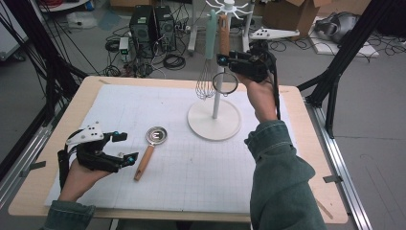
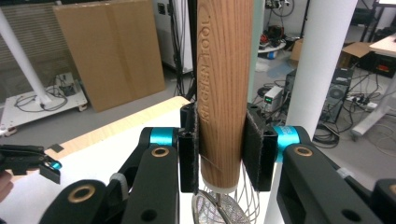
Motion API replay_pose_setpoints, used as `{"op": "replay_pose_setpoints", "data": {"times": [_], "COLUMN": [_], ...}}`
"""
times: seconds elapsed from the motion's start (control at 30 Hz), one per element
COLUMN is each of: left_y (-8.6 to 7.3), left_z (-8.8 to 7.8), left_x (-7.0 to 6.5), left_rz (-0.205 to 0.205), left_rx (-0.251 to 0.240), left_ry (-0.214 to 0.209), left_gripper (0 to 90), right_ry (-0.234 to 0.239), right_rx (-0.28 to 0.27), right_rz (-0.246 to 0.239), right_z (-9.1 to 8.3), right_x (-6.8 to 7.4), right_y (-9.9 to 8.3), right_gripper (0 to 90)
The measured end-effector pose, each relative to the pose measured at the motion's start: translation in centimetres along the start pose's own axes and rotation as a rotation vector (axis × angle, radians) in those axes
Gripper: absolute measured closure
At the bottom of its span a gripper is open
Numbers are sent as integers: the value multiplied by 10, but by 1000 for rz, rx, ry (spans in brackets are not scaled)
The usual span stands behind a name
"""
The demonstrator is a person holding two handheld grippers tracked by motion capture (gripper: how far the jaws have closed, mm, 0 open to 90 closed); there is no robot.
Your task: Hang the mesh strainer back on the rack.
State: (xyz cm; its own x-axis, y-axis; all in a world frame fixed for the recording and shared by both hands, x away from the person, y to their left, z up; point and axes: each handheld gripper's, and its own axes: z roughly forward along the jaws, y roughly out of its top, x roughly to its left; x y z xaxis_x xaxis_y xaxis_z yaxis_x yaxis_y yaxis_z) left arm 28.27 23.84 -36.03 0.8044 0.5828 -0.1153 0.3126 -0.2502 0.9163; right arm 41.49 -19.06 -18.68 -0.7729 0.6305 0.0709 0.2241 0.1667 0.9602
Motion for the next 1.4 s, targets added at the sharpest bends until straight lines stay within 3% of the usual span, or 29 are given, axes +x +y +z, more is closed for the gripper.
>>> {"op": "replay_pose_setpoints", "data": {"times": [0.33, 0.63, 1.03, 1.2, 1.4], "left_y": [-1, -1, -2, -1, -1], "left_z": [-2, -6, -8, -8, -9], "left_x": [1, 5, 7, 7, 7], "left_rz": [-4, -9, -13, -10, -12], "left_rx": [-4, -9, -12, -9, -11], "left_ry": [-2, 8, 15, 19, 24], "left_gripper": [136, 135, 134, 129, 129], "right_ry": [-26, 6, 32, 49, 101], "right_rx": [2, 4, 8, -5, 10], "right_rz": [17, 18, 0, -2, -30], "right_z": [6, 6, -13, -26, -36], "right_x": [-7, -11, -15, -18, -16], "right_y": [-1, -3, -6, -5, 2], "right_gripper": [700, 656, 612, 640, 758]}}
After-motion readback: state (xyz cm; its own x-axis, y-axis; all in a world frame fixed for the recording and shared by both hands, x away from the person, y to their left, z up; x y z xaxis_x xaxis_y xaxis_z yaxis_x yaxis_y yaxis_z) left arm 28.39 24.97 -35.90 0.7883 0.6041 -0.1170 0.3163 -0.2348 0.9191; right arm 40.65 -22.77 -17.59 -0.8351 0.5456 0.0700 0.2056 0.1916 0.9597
